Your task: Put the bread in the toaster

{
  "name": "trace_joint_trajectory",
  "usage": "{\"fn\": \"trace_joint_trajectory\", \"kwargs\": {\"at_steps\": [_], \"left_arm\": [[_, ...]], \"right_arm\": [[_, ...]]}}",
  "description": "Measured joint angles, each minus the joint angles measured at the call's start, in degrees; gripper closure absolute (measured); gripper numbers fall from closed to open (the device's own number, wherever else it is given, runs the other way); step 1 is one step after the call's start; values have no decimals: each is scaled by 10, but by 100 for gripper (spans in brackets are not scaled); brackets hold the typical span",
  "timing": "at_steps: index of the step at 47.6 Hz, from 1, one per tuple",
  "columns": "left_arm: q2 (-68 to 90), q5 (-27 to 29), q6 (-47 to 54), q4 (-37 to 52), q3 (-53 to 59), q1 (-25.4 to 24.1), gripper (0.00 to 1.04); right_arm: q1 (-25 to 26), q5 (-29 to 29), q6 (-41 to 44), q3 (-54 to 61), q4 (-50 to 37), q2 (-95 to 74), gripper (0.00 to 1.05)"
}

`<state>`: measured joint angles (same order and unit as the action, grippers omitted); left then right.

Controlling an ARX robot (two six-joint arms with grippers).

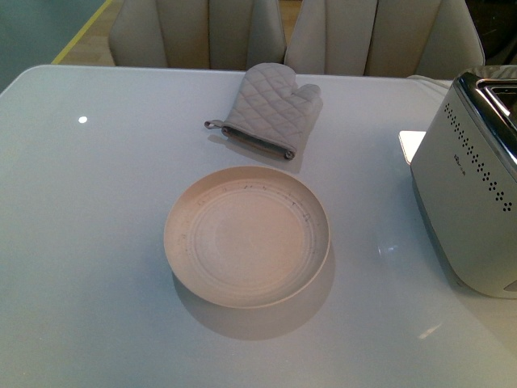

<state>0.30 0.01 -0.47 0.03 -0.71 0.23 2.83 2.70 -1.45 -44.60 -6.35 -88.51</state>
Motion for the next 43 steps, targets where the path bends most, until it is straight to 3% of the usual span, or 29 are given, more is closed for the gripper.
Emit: {"fn": "trace_joint_trajectory", "kwargs": {"at_steps": [3, 6, 21, 29, 32, 34, 41, 43], "left_arm": [[0, 0, 0, 0, 0, 0, 7], [0, 0, 0, 0, 0, 0, 7], [0, 0, 0, 0, 0, 0, 7], [0, 0, 0, 0, 0, 0, 7], [0, 0, 0, 0, 0, 0, 7], [0, 0, 0, 0, 0, 0, 7], [0, 0, 0, 0, 0, 0, 7], [0, 0, 0, 0, 0, 0, 7]], "right_arm": [[0, -2, 0, 0, -1, -15, 101], [0, -2, -1, 0, -5, -26, 93], [18, -28, -30, 54, -20, 82, 41], [26, 29, -5, 114, -7, 251, 14], [36, -62, 0, 199, -153, 341, 27], [34, -81, 3, 234, -221, 371, 35], [20, -71, 9, 310, -259, 417, 67], [-4, -36, 10, 328, -258, 435, 77]]}}
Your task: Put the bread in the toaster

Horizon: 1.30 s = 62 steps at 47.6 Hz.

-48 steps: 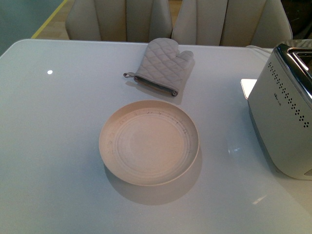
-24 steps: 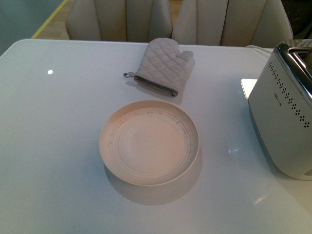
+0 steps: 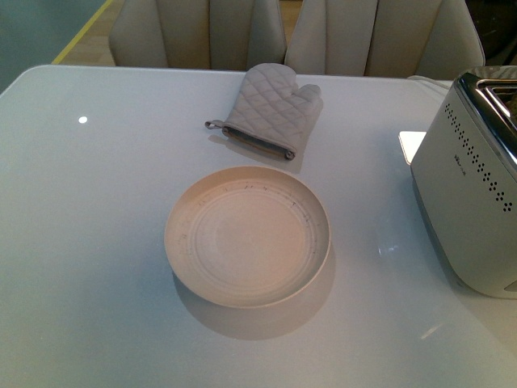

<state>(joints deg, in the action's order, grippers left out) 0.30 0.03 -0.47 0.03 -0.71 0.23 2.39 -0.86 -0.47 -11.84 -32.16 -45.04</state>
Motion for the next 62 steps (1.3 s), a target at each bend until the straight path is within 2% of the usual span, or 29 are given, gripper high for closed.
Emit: {"fn": "trace_joint_trajectory", "kwargs": {"at_steps": [5, 36, 62], "left_arm": [[0, 0, 0, 0, 0, 0, 7], [0, 0, 0, 0, 0, 0, 7], [0, 0, 0, 0, 0, 0, 7]], "right_arm": [[-21, 5, 1, 28, 6, 42, 102], [-22, 9, 2, 107, 92, 212, 103], [-22, 9, 3, 108, 189, 319, 103]]}}
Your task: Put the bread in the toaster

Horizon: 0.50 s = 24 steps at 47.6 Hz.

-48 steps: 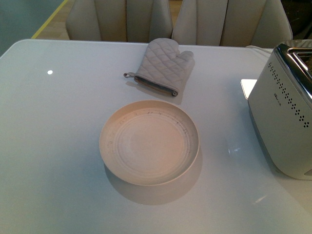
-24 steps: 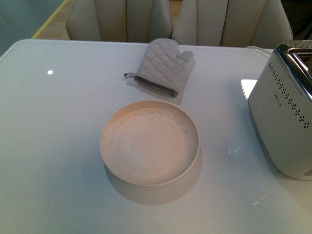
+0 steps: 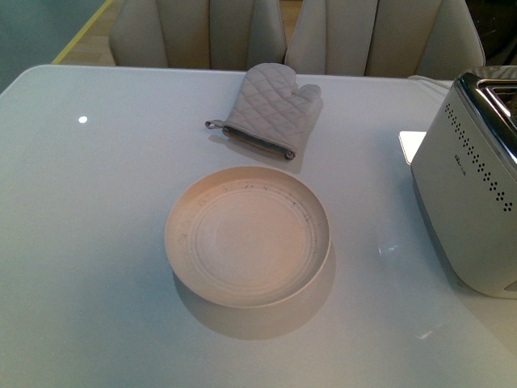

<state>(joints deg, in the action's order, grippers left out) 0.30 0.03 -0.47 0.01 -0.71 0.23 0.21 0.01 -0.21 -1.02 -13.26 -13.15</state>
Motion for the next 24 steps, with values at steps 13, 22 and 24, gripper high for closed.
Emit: {"fn": "trace_joint_trajectory", "kwargs": {"at_steps": [13, 22, 24], "left_arm": [[0, 0, 0, 0, 0, 0, 7], [0, 0, 0, 0, 0, 0, 7], [0, 0, 0, 0, 0, 0, 7]], "right_arm": [[0, 1, 0, 0, 69, 57, 103], [-1, 0, 0, 0, 130, 126, 103], [-1, 0, 0, 0, 131, 127, 103]]}}
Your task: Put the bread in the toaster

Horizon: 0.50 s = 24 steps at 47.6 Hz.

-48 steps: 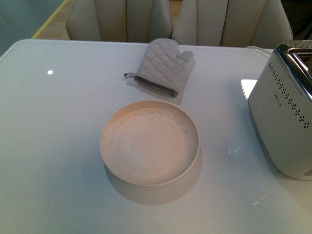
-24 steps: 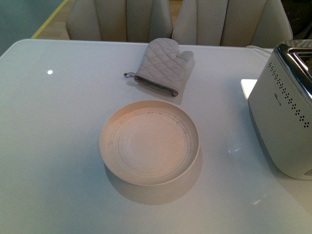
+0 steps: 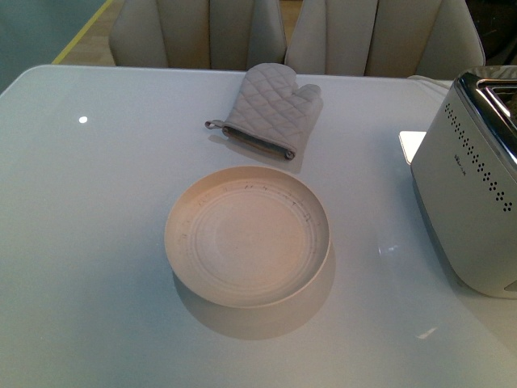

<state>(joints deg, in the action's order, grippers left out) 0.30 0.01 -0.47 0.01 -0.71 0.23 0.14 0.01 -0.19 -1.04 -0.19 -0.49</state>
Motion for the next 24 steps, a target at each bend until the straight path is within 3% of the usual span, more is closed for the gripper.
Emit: {"fn": "trace_joint_trajectory", "kwargs": {"at_steps": [10, 24], "left_arm": [[0, 0, 0, 0, 0, 0, 7], [0, 0, 0, 0, 0, 0, 7]], "right_arm": [[0, 0, 0, 0, 0, 1, 101], [0, 0, 0, 0, 0, 1, 36]]}}
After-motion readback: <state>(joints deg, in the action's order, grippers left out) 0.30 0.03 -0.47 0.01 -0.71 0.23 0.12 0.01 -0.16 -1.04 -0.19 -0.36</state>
